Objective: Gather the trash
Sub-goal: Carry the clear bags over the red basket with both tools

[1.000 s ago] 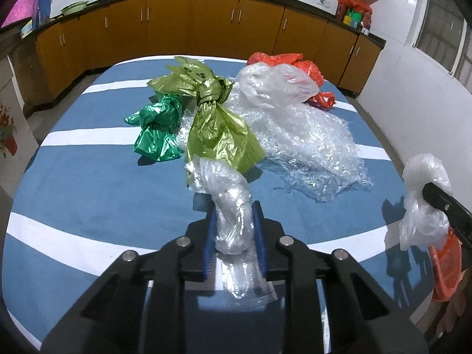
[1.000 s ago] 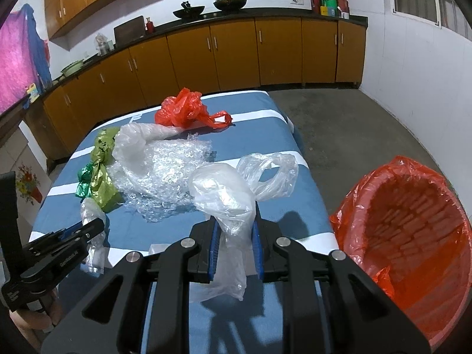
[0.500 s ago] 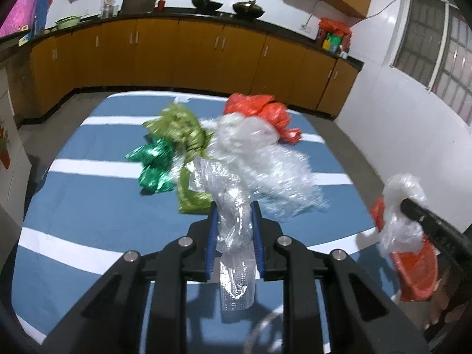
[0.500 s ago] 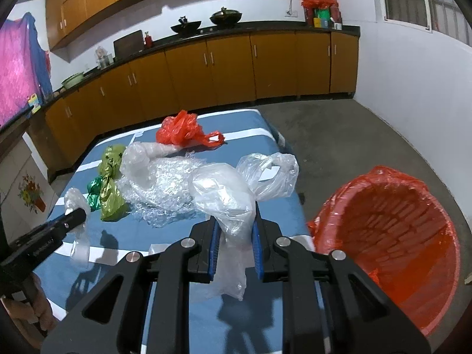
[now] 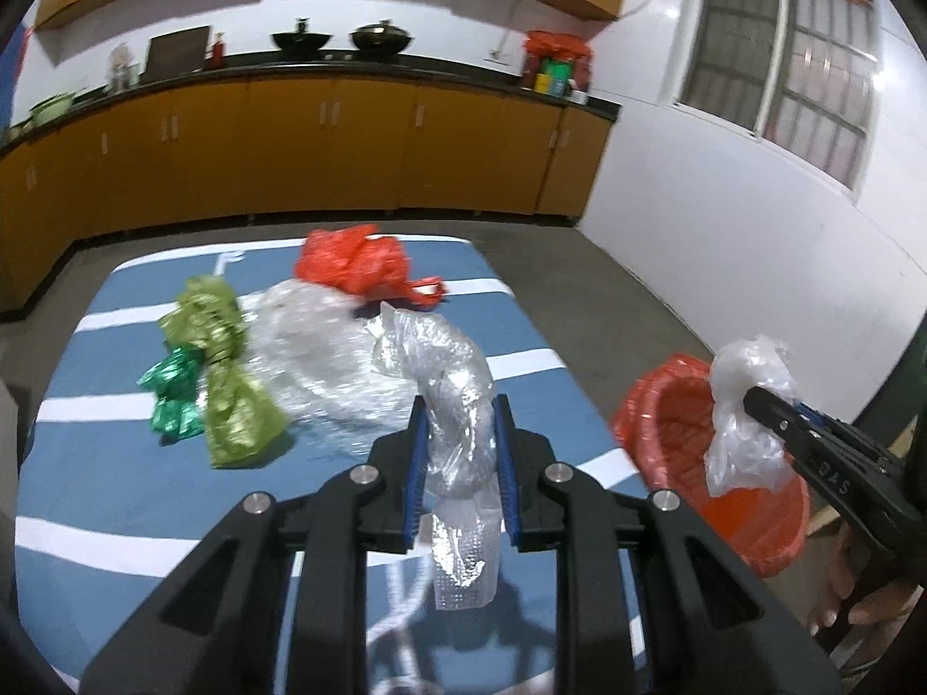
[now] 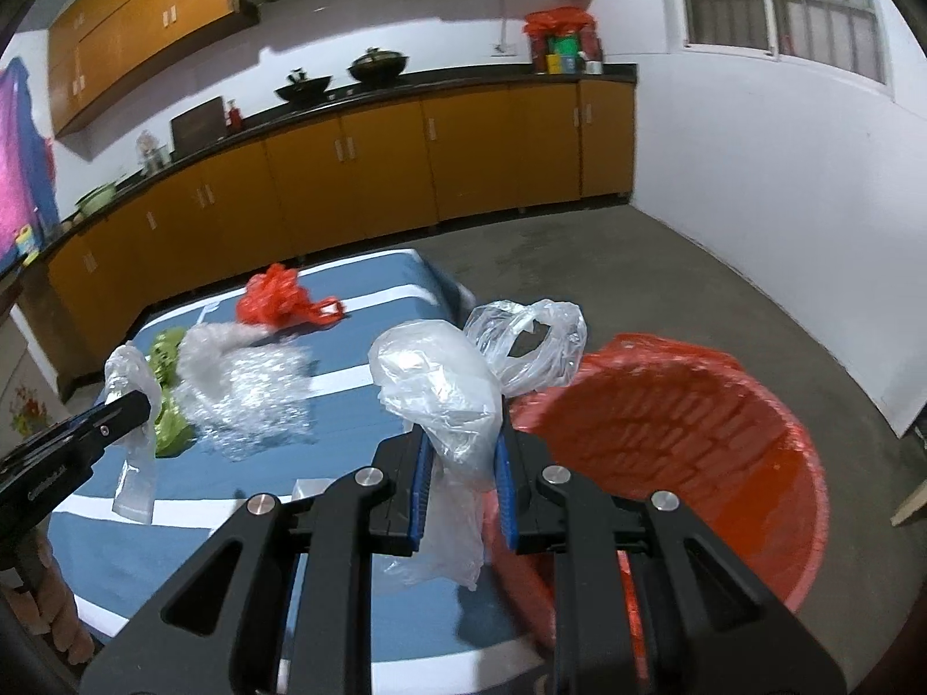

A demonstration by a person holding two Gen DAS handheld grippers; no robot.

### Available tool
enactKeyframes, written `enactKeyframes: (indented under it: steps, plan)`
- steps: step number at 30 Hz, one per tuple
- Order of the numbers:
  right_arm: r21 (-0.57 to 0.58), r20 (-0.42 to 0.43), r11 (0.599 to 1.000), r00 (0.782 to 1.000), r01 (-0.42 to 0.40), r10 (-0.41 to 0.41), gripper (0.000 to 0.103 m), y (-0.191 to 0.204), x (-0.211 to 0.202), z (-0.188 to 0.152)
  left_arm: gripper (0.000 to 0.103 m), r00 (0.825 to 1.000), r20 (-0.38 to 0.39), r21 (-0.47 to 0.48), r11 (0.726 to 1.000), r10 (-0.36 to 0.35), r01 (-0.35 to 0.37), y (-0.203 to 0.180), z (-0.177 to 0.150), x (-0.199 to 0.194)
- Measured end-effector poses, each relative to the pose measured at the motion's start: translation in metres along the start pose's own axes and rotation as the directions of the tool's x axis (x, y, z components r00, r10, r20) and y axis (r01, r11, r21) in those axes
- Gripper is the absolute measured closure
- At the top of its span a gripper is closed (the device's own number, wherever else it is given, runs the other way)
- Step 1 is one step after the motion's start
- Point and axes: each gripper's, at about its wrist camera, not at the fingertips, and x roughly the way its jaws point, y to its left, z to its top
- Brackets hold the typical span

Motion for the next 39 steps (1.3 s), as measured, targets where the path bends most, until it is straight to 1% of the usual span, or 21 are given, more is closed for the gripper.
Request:
enactKeyframes:
  steps: [5, 11, 14, 19, 23, 29, 39]
  plan:
    - [0.035, 0.015, 0.999, 0.999, 0.036, -0.036, 0.083, -0.024, -0.01, -0.002, 0.081, 0.999, -0.008, 0.048, 0.998, -0.047, 0.048, -0.029, 0.004, 0.006]
    - [0.077, 0.033, 0.993, 0.995, 0.088, -0.09, 0.083, -0.052, -0.024, -0.004, 0.081, 0.991, -0.029, 0.119, 0.984, -0.128, 0.13, -0.072, 0.007, 0.018]
    - [0.104, 0.04, 0.988, 0.992, 0.111, -0.116, 0.083, -0.067, -0.03, -0.004, 0.081, 0.983, -0.047, 0.139, 0.974, -0.176, 0.181, -0.093, 0.008, 0.026]
    - [0.145, 0.051, 0.979, 0.987, 0.146, -0.154, 0.083, -0.091, -0.041, -0.006, 0.081, 0.965, -0.066, 0.165, 0.951, -0.255, 0.262, -0.122, 0.008, 0.037]
    - [0.175, 0.048, 0.971, 0.984, 0.164, -0.175, 0.083, -0.107, -0.043, -0.009, 0.081, 0.955, -0.087, 0.2, 0.934, -0.283, 0.295, -0.146, 0.007, 0.048]
    - [0.215, 0.038, 0.961, 0.982, 0.173, -0.186, 0.083, -0.121, -0.042, -0.014, 0.081, 0.94, -0.125, 0.217, 0.916, -0.318, 0.339, -0.17, 0.003, 0.065]
    - [0.243, 0.042, 0.954, 0.98, 0.179, -0.194, 0.083, -0.134, -0.041, -0.015, 0.081, 0.928, -0.167, 0.255, 0.895, -0.333, 0.367, -0.2, -0.003, 0.084]
